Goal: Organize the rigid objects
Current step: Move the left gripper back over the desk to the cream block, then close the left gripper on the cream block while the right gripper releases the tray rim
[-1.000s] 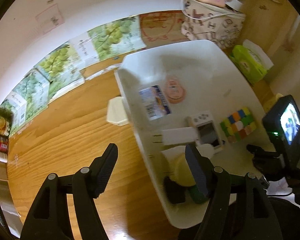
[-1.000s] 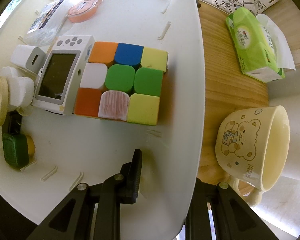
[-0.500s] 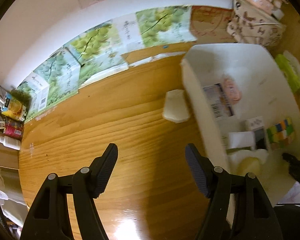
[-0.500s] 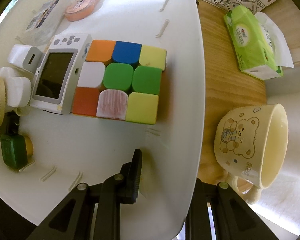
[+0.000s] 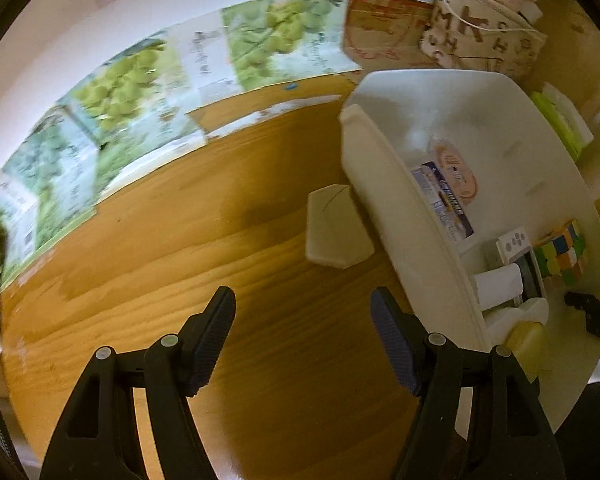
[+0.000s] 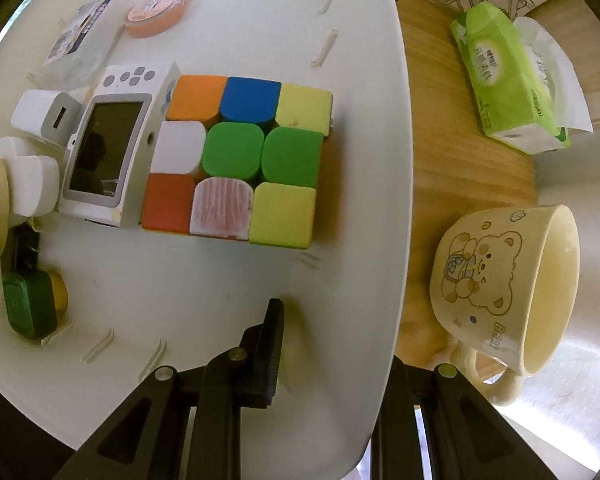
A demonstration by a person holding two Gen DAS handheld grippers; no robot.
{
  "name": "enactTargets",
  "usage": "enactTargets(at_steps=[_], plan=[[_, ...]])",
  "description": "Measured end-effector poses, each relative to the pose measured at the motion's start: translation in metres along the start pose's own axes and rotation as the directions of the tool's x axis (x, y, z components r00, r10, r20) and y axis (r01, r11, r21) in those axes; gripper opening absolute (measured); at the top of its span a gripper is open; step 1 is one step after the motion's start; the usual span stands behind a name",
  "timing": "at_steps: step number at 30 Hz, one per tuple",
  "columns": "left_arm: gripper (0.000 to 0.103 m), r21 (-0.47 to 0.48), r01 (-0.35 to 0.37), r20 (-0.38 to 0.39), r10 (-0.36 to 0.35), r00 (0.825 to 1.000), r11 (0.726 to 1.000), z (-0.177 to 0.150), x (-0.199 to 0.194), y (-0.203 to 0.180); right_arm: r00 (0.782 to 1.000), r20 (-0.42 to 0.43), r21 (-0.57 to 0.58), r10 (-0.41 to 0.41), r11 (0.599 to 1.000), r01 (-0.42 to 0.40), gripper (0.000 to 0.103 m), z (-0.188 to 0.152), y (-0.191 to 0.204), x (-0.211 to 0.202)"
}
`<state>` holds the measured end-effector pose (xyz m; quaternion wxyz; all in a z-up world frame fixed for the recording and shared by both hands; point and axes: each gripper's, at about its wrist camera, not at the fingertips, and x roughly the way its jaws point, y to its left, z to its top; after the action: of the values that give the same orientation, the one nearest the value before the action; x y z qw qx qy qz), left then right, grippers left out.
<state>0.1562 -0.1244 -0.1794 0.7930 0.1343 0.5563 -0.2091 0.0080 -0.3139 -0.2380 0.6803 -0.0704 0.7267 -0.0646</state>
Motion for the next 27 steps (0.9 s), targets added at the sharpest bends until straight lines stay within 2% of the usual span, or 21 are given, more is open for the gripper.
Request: enactTargets(at_steps=[3, 5, 10, 16, 27], plan=[[0.075, 0.029, 0.050, 0.015, -0.051, 0.999, 0.998, 0.004, 0.009, -0.001, 1.000, -0.012, -0.006, 0.001, 1.000, -0.001, 0.023, 0.004, -0.001, 0.001], [0.080, 0.050, 0.058, 0.028, -0.059, 0.998, 0.997, 0.006, 0.015, -0.003, 1.000, -0.019, -0.010, 0.003, 1.000, -0.003, 0.023, 0.007, -0.002, 0.002], [0.080, 0.074, 0.084, 0.015, -0.085, 0.996, 0.994, 0.009, 0.030, -0.006, 0.999, -0.030, -0.012, 0.012, 1.000, -0.012, 0.023, 0.015, -0.006, 0.004], [0.080, 0.003, 0.123, 0.033, -0.123, 0.992, 0.992, 0.016, 0.040, 0.008, 0.999, -0.039, -0.016, 0.016, 1.000, -0.016, 0.023, 0.021, -0.007, 0.008], [0.080, 0.002, 0.150, 0.022, -0.150, 0.988, 0.989, 0.018, 0.052, 0.007, 0.998, -0.039, -0.006, 0.057, 0.998, -0.057, 0.023, 0.032, -0.015, 0.007]])
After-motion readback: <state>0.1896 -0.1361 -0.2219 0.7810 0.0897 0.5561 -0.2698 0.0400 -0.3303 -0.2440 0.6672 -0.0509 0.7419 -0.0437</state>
